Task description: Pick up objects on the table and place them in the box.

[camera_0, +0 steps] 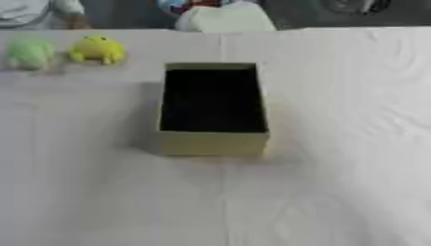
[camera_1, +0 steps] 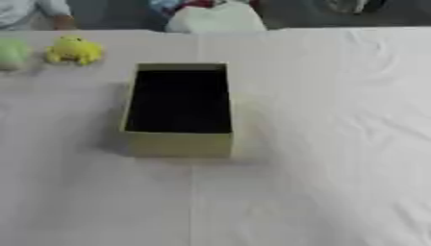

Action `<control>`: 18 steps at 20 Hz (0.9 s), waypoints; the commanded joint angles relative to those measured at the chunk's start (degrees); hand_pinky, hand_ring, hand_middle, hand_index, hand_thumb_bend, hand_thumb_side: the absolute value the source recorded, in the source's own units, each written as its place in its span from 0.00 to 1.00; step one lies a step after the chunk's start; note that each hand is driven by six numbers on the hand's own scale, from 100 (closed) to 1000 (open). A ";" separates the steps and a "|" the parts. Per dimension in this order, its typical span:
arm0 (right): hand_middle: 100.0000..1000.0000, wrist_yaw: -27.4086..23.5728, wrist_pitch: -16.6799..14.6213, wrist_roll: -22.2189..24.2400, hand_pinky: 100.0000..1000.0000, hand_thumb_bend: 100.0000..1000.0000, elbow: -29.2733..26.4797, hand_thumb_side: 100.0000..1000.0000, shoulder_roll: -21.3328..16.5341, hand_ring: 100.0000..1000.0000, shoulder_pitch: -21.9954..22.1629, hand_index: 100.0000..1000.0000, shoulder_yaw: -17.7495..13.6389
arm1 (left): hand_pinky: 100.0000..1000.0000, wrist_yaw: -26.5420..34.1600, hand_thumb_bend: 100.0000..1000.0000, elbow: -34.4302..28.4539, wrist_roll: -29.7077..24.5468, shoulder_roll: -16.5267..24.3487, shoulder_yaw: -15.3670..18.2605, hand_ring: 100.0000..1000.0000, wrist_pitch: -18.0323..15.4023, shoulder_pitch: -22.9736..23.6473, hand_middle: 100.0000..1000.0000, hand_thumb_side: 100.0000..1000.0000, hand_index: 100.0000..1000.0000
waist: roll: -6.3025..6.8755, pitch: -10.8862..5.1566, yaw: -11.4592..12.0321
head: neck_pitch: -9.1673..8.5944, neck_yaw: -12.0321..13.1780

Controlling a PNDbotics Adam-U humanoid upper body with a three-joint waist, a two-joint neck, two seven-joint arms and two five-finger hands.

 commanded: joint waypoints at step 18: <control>0.68 -0.92 -0.36 1.46 0.75 0.00 -0.91 1.00 -2.62 0.71 -2.42 0.76 0.63 | 0.86 -22.09 0.48 14.70 -13.93 -4.91 -1.35 0.88 -5.64 -9.46 0.89 0.30 0.96 | 0.19 -0.15 -0.31 | -1.61 1.10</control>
